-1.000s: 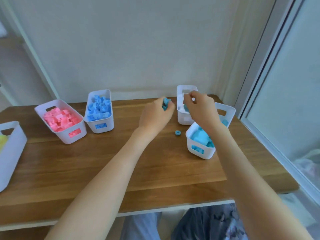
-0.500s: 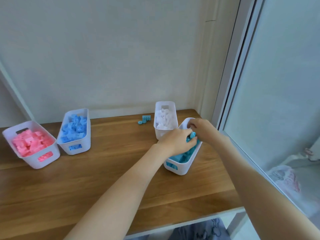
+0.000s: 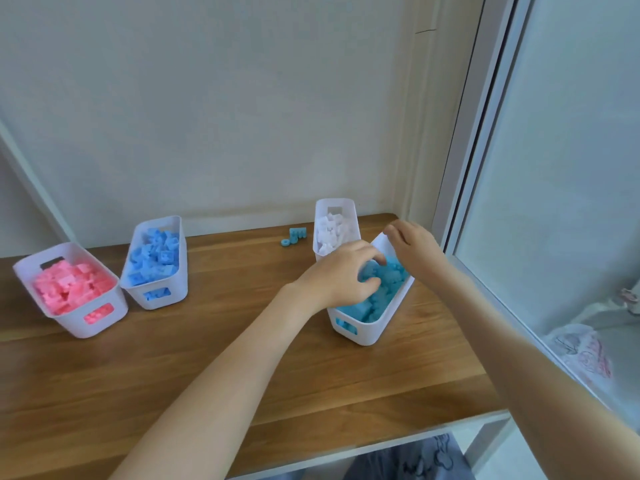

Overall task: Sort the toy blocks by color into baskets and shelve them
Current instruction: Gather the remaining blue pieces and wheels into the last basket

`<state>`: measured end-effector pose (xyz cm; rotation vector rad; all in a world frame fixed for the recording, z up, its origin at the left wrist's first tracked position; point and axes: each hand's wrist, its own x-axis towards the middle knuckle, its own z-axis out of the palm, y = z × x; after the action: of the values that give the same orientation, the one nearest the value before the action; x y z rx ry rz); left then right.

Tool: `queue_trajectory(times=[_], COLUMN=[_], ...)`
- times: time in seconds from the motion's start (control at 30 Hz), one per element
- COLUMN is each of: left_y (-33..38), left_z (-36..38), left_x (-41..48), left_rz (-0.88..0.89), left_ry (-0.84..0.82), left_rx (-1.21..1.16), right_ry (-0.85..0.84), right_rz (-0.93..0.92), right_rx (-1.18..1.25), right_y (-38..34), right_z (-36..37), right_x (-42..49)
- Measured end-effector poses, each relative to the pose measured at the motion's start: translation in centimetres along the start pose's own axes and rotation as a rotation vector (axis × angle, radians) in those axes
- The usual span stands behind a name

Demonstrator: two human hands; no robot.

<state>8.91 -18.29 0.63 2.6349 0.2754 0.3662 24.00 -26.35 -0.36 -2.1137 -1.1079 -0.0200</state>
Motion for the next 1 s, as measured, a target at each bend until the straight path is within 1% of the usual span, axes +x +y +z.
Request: queue_trajectory(times=[0.1, 0.17, 0.2, 0.27, 0.33, 0.4, 0.43, 0.5, 0.57, 0.63, 0.8, 0.87, 0.93, 1.0], left_y=[-1.7, -3.4, -4.5, -7.1, -10.3, -12.8, -13.7, -14.1, -14.0, -14.0, -14.3, -14.3, -14.4, -14.6], left_z=[-0.9, -1.5, -1.8, -2.1, -2.0, -1.5, -1.3, -0.9, -0.5, -0.3, 0.5, 0.6, 0.5, 0.4], left_x=[-1.7, -3.1, -4.0, -5.8, -8.1, -10.1, -10.9, -11.7, -11.8, -11.7, -11.5, -11.6, -11.6, -11.5], left_rz=[-0.03, -0.122, -0.194, -0.35, -0.473, -0.53, -0.533, -0.5, -0.428, -0.398, -0.384, -0.381, -0.382, -0.374], left_ry=[0.233, 0.344, 0.36, 0.317, 0.242, 0.214, 0.205, 0.196, 0.227, 0.27, 0.32, 0.326, 0.315, 0.295], left_rx=[0.003, -0.015, -0.062, -0.148, -0.08, 0.049, 0.103, 0.183, 0.277, 0.313, 0.378, 0.383, 0.378, 0.378], right_ry=[0.097, 0.116, 0.117, 0.117, 0.067, -0.076, -0.154, -0.237, -0.215, -0.159, -0.178, -0.162, -0.144, -0.162], right_rz=[-0.16, -0.249, -0.279, -0.333, -0.389, -0.4, -0.38, -0.295, -0.18, -0.07, 0.051, 0.025, -0.08, -0.164], right_rx=[-0.009, 0.006, 0.024, 0.066, 0.094, 0.078, 0.063, -0.025, -0.208, -0.336, -0.412, -0.432, -0.426, -0.396], right_y=[-3.2, -6.0, -7.6, -10.1, -12.2, -13.6, -14.0, -13.6, -12.7, -11.7, -10.6, -10.3, -10.3, -10.4], right_z=[1.5, 2.8, 3.5, 4.7, 6.4, 8.4, 9.7, 11.9, 13.5, 14.2, 14.8, 15.2, 15.6, 15.6], right_x=[-1.4, -2.5, -3.0, -4.1, -5.6, -7.4, -8.0, -8.5, -8.2, -7.7, -6.7, -6.2, -6.0, -5.8])
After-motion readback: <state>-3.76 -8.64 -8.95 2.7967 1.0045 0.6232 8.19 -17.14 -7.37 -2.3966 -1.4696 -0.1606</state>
